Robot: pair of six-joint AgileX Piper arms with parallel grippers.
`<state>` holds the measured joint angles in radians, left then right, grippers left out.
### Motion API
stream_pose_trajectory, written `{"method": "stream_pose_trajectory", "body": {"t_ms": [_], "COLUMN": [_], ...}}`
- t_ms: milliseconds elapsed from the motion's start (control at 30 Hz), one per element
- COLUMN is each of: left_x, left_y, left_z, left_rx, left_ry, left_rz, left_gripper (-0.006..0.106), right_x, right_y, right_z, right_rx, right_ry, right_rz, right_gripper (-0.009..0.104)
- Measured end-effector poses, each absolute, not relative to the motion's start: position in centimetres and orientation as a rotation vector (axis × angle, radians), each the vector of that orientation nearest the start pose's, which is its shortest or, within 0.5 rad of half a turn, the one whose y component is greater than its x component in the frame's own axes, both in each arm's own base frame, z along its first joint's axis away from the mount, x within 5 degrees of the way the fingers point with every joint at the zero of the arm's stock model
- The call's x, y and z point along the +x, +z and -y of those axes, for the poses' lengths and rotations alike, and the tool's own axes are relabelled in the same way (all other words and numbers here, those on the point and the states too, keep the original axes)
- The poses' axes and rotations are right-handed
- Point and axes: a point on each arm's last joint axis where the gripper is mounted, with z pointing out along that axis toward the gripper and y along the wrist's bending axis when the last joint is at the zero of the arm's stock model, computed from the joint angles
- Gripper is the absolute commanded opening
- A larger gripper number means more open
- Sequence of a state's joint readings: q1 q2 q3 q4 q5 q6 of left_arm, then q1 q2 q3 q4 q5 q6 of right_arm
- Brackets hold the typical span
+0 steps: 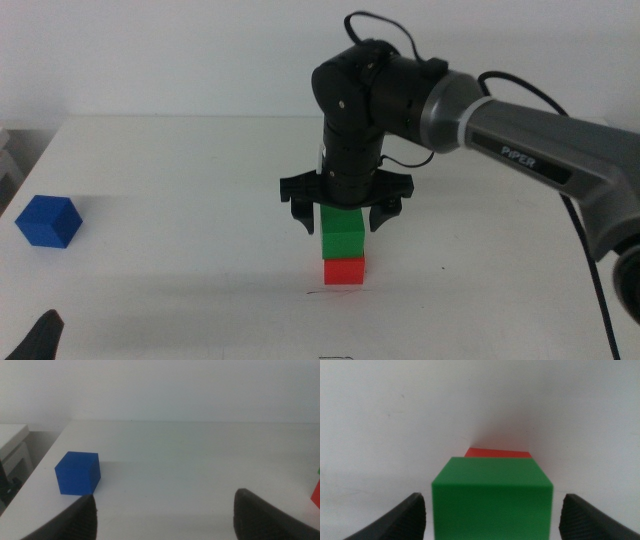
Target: Stack red cubes first, then green, then blue cubes in a specific spot.
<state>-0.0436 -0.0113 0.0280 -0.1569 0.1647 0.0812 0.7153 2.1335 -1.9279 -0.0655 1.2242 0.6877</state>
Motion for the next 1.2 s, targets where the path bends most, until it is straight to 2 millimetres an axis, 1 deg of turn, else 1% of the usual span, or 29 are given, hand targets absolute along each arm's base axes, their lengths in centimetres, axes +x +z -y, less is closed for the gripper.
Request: {"method": "stream_pose_trajectory", "body": {"t_ms": [200, 300, 400, 567, 700, 767, 867, 933, 1000, 1100, 1200], "left_x": [5.6, 5.6, 5.6, 5.6, 5.6, 5.6, 5.6, 5.6, 5.6, 5.6, 5.6], "left_y": [19.0, 19.0, 19.0, 19.0, 19.0, 19.0, 19.0, 19.0, 19.0, 19.0, 19.0], "left_z": [0.5, 0.5, 0.5, 0.5, 0.5, 0.5, 0.5, 0.5, 0.5, 0.5, 0.5], "left_rx": [-0.006, -0.006, -0.006, -0.006, -0.006, -0.006, -0.006, -0.006, -0.006, -0.006, -0.005], "left_ry": [-0.11, -0.11, -0.11, -0.11, -0.11, -0.11, -0.11, -0.11, -0.11, -0.11, -0.11], "left_rz": [-1.664, -1.664, -1.664, -1.664, -1.664, -1.664, -1.664, -1.664, -1.664, -1.664, -1.664], "left_gripper": [0.093, 0.093, 0.093, 0.093, 0.093, 0.093, 0.093, 0.093, 0.093, 0.093, 0.093], "right_x": [34.2, 33.6, 32.6, 30.2, 28.2, 27.0, 25.3, 23.9, 22.0, 19.0, 16.4], "right_y": [27.2, 29.1, 32.2, 38.0, 41.7, 43.0, 43.5, 43.3, 43.1, 42.2, 42.1], "right_z": [-28.8, -28.3, -27.4, -25.2, -23.4, -22.5, -21.2, -20.0, -18.3, -15.6, -12.7], "right_rx": [-0.06, -0.067, -0.095, -0.16, -0.227, -0.262, -0.293, -0.334, -0.384, -0.486, -0.546], "right_ry": [0.186, 0.218, 0.268, 0.336, 0.38, 0.406, 0.421, 0.405, 0.38, 0.35, 0.398], "right_rz": [-2.87, -2.835, -2.774, -2.642, -2.549, -2.52, -2.52, -2.527, -2.526, -2.506, -2.382], "right_gripper": [0.069, 0.069, 0.069, 0.068, 0.068, 0.068, 0.068, 0.068, 0.068, 0.068, 0.068]}}
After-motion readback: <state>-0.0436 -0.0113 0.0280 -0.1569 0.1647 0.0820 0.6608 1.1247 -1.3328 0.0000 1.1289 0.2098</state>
